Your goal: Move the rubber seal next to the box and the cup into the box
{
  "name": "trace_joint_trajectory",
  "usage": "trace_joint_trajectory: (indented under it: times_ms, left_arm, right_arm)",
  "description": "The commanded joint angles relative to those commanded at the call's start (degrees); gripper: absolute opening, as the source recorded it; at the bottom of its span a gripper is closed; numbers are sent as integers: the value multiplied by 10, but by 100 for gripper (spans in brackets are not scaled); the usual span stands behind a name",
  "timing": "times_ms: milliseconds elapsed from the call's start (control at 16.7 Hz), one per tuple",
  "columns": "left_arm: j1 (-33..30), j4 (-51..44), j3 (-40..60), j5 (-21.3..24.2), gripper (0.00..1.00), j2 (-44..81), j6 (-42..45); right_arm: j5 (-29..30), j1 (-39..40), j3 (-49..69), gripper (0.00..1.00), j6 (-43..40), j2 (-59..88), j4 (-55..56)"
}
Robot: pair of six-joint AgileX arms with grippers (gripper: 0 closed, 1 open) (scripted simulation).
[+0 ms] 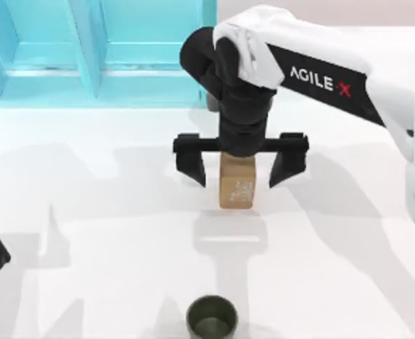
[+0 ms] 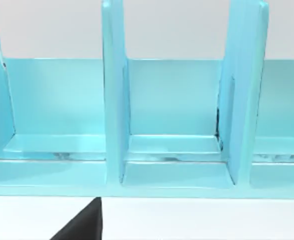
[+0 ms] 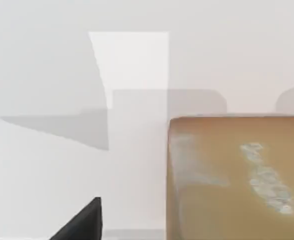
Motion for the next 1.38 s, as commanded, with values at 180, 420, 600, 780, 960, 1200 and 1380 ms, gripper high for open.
trace_joint_trajectory:
  times_ms: [180, 420, 600, 780, 960, 1200, 1380]
  left_arm:
    - [0, 0, 0, 0, 100, 0, 0]
    - [0, 0, 0, 0, 100, 0, 0]
    - [0, 0, 0, 0, 100, 0, 0]
    - [0, 0, 0, 0, 100, 0, 0]
    - [0, 0, 0, 0, 100, 0, 0]
    - [0, 0, 0, 0, 100, 0, 0]
    - [0, 0, 0, 0, 100, 0, 0]
  right_arm:
    - [0, 0, -14, 100, 0, 0, 14]
    - [0, 0, -14, 85, 0, 0, 14]
    - [0, 0, -14, 62, 0, 0, 14]
    - [0, 0, -14, 40, 0, 0, 14]
    - [0, 0, -14, 17, 0, 0, 14]
    - [0, 0, -14, 0, 0, 0, 14]
    - [0, 0, -14, 0, 0, 0, 14]
